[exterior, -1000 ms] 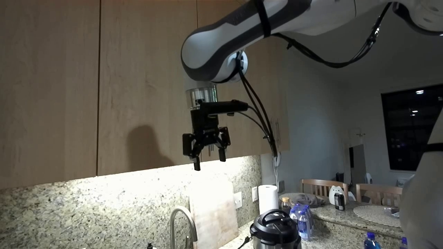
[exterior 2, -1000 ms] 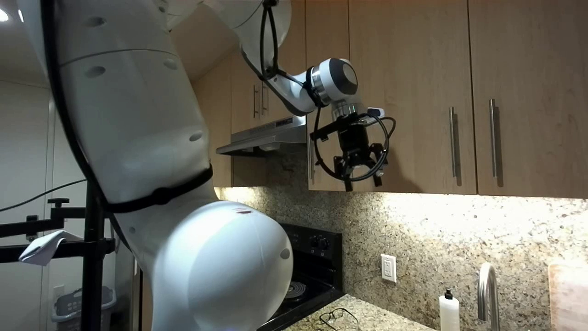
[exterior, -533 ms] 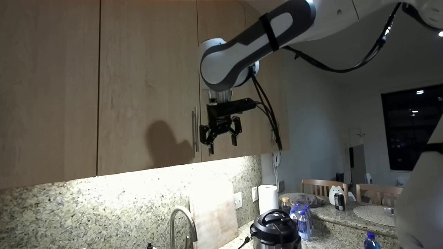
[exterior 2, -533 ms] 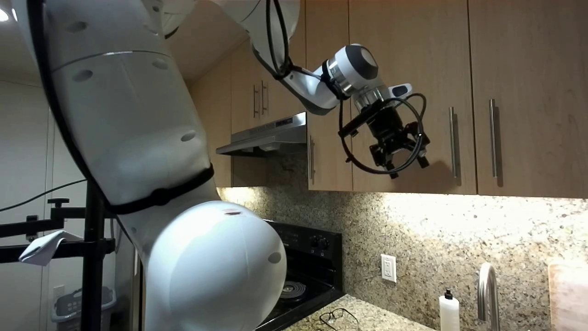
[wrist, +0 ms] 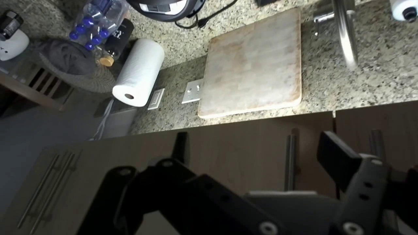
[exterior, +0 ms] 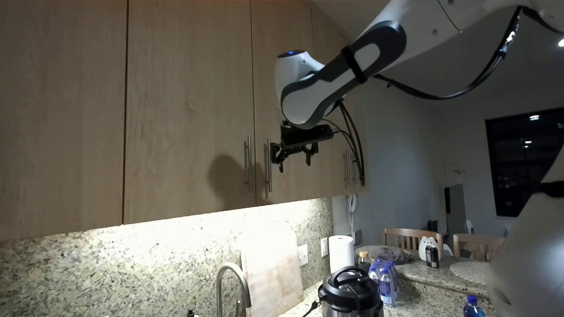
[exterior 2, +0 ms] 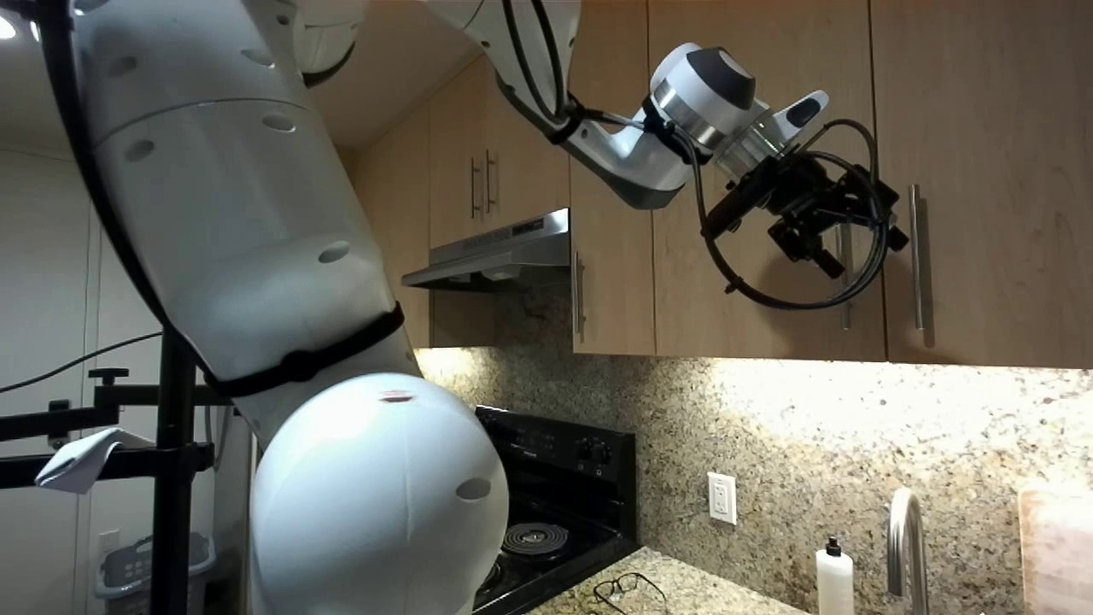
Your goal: Open the right door of the top cabinet
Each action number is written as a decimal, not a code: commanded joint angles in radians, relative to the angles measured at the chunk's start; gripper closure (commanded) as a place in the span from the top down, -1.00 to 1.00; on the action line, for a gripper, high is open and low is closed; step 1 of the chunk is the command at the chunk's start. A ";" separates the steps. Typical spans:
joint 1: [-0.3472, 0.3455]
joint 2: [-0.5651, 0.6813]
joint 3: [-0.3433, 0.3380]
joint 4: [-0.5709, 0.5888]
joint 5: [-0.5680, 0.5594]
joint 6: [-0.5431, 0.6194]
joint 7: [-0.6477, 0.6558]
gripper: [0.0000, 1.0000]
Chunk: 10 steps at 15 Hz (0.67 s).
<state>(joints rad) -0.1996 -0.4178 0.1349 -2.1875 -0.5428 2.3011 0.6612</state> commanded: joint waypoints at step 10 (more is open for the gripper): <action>-0.065 0.083 0.075 0.050 -0.149 0.042 0.379 1.00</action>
<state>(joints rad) -0.2155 -0.4038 0.1687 -2.1832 -0.5967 2.3127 0.8448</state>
